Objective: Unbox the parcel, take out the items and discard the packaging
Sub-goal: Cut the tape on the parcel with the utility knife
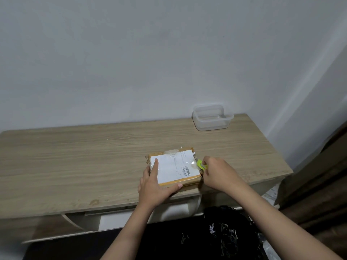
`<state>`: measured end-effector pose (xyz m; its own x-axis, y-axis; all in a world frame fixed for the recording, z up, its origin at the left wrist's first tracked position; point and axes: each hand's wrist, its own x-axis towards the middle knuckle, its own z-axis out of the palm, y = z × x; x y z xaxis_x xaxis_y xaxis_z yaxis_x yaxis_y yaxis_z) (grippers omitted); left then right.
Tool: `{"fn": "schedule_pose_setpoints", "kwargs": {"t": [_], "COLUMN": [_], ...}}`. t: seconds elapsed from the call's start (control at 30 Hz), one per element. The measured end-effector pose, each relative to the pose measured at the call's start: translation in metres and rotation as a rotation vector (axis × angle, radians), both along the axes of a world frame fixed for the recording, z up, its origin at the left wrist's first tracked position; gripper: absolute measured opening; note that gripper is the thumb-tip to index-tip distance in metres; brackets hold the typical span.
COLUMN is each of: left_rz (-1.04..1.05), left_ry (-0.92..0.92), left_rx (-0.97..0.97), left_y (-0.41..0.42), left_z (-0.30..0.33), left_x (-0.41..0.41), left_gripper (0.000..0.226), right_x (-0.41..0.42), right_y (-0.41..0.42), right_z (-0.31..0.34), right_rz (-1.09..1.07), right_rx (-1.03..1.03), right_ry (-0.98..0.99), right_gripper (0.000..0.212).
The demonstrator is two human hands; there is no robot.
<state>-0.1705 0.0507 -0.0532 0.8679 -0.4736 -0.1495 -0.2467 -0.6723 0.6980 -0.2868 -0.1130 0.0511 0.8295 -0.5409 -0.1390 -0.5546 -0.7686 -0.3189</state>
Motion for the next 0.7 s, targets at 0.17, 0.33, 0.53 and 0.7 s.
{"fn": "schedule_pose_setpoints", "kwargs": {"t": [0.17, 0.33, 0.53, 0.7], "left_rz": [0.005, 0.009, 0.0, -0.029], "left_ry": [0.003, 0.006, 0.031, 0.044], "left_rx": [-0.006, 0.0, -0.002, 0.003], "left_y": [0.0, 0.0, 0.001, 0.002], "left_z": [0.0, 0.001, 0.003, 0.005], "left_x": [-0.001, -0.001, 0.0, 0.004], "left_gripper": [0.127, 0.128, 0.129, 0.13], "right_x": [-0.008, -0.022, -0.038, -0.057], "right_y": [0.0, 0.003, 0.006, -0.007], "right_z": [0.002, -0.007, -0.014, -0.014], "right_rz": [-0.001, 0.002, -0.073, -0.203], "right_rx": [0.031, 0.071, 0.084, 0.083], "right_ry": [0.024, 0.032, -0.109, -0.301], "right_gripper": [0.028, 0.029, 0.024, 0.011]}}
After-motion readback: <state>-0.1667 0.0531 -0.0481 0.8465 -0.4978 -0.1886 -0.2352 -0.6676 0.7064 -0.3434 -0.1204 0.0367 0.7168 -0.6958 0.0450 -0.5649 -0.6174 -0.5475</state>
